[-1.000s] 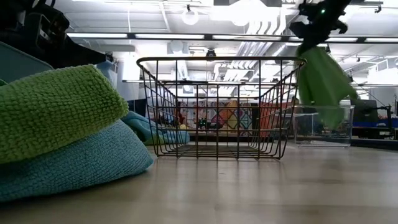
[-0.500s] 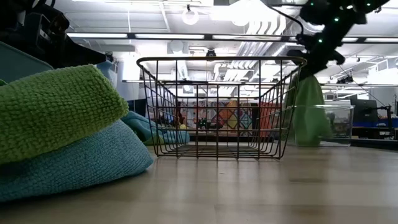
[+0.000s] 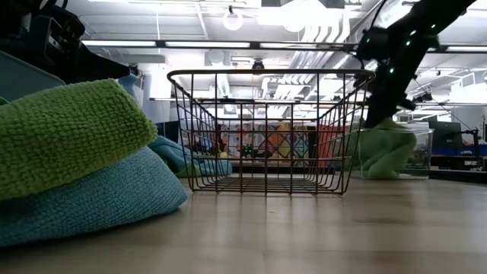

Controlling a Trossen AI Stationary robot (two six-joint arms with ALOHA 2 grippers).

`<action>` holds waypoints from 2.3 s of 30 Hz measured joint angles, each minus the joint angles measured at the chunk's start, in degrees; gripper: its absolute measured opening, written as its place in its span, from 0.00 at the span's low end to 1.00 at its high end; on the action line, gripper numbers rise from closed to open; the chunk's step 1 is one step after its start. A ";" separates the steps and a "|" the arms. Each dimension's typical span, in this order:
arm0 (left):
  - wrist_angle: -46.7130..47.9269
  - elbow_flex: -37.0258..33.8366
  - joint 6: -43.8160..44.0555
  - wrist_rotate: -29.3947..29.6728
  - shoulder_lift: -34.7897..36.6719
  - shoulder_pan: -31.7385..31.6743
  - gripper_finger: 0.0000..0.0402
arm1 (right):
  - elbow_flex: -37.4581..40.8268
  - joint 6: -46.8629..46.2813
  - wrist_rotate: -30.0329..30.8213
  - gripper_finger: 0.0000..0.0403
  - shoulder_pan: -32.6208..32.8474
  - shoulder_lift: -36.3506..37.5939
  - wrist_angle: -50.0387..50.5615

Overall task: Sort microfiber towel by color & place in baskets
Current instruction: Put the bottom right green microfiber cloth into the transparent bin, then put the bottom green microfiber cloth into the transparent bin

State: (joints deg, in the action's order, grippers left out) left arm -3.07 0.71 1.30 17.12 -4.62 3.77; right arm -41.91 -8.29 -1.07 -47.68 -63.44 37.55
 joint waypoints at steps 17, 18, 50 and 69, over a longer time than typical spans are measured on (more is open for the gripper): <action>0.00 0.01 0.01 -0.02 0.01 0.01 0.00 | -10.02 28.17 0.93 0.00 0.02 -17.29 7.78; 0.00 0.02 0.00 -0.02 0.00 0.00 0.00 | -10.14 29.75 0.95 0.00 0.02 -18.26 8.58; 0.00 0.00 0.00 -0.02 0.02 0.02 0.00 | -32.06 34.00 3.66 0.52 0.02 -28.06 30.49; -0.02 0.01 0.00 -0.01 0.01 0.01 0.00 | -38.59 19.51 -31.56 0.52 8.89 -15.90 37.73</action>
State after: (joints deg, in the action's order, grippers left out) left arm -3.09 0.72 1.30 17.11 -4.61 3.78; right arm -80.50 11.22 -32.63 -38.79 -79.34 75.28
